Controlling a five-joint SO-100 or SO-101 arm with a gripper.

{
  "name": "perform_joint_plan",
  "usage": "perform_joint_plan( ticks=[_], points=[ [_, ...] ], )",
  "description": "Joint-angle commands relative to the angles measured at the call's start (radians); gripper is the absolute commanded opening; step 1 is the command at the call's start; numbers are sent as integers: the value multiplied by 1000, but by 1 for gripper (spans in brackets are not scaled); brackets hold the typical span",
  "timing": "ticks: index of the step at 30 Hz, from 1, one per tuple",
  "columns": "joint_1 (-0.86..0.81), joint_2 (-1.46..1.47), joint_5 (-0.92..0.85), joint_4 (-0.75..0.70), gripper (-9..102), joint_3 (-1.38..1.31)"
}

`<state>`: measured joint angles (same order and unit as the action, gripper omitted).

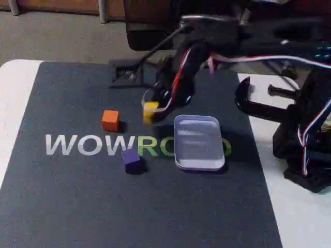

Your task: Move blocks one by one until all three blocks are in the tray.

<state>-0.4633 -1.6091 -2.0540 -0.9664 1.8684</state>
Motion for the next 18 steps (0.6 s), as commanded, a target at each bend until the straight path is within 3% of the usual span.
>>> perform_joint_plan(
  ticks=[1, 6, 12, 15, 18],
  points=[
    [-43, -233, -124, -91, -8, 48],
    [-150, -489, -388, -86, -8, 273],
    [-247, -589, -710, -18, -8, 414],
    [-230, -581, -756, 28, -8, 416],
    [-169, -546, -693, 58, -8, 400]
  ],
)
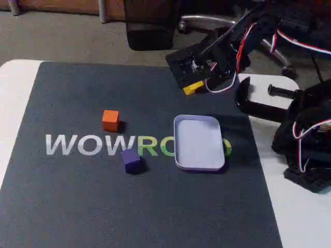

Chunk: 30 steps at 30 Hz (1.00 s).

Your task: Move blocks one by one until all three blocks are in the tray.

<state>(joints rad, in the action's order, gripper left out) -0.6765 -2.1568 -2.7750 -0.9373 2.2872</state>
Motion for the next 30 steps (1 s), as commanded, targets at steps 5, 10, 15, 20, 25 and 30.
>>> perform_joint_plan(
  ticks=[5, 10, 15, 20, 25, 30],
  points=[
    [144, 77, 199, 81, -8, -64],
    [170, 238, 327, 115, -8, -173],
    [160, 321, 339, 123, -8, -227],
    [126, 233, 264, 9, -8, -229],
    [183, 153, 379, -186, -8, -291],
    [351, 233, 775, -434, -8, -568]
  ],
)
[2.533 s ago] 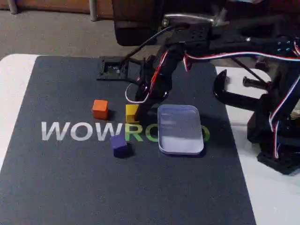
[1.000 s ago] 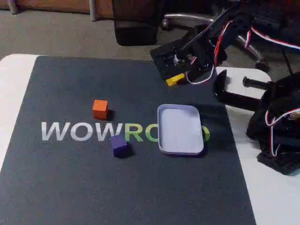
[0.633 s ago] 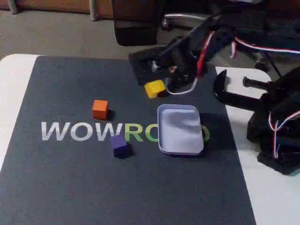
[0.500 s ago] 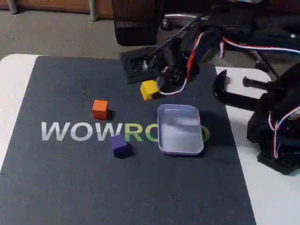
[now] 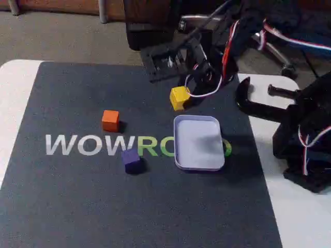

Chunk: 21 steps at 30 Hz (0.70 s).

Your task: Move blocks one by one until all three blocks are in the tray.

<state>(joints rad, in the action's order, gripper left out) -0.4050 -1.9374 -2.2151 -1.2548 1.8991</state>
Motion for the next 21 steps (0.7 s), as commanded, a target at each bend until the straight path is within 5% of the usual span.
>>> perform_joint_plan(
  ticks=[1, 9, 21],
  points=[
    [120, 34, 295, -149, -8, -229],
    [238, 127, 575, -176, -8, -278],
    [49, 18, 305, -34, -8, 12]
  ],
)
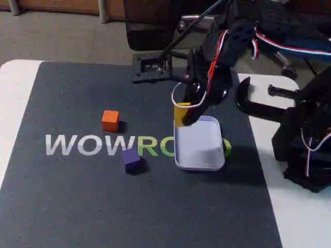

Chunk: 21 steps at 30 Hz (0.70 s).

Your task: Move blocks one by one until all three blocks are in the tray.

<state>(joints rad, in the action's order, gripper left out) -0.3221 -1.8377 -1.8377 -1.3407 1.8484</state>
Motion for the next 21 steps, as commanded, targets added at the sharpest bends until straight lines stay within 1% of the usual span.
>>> perform_joint_plan(
  ticks=[1, 4, 10, 11, 15, 16, 21],
  points=[
    [-48, -106, -98, 87, -8, 109],
    [-83, -149, -156, 161, -8, 204],
    [-98, -156, -195, 167, -8, 218],
    [-95, -158, -193, 167, -6, 218],
    [-95, -158, -195, 169, 10, 210],
    [-97, -158, -195, 169, 12, 209],
    [-101, -164, -201, 170, 13, 210]
  ],
)
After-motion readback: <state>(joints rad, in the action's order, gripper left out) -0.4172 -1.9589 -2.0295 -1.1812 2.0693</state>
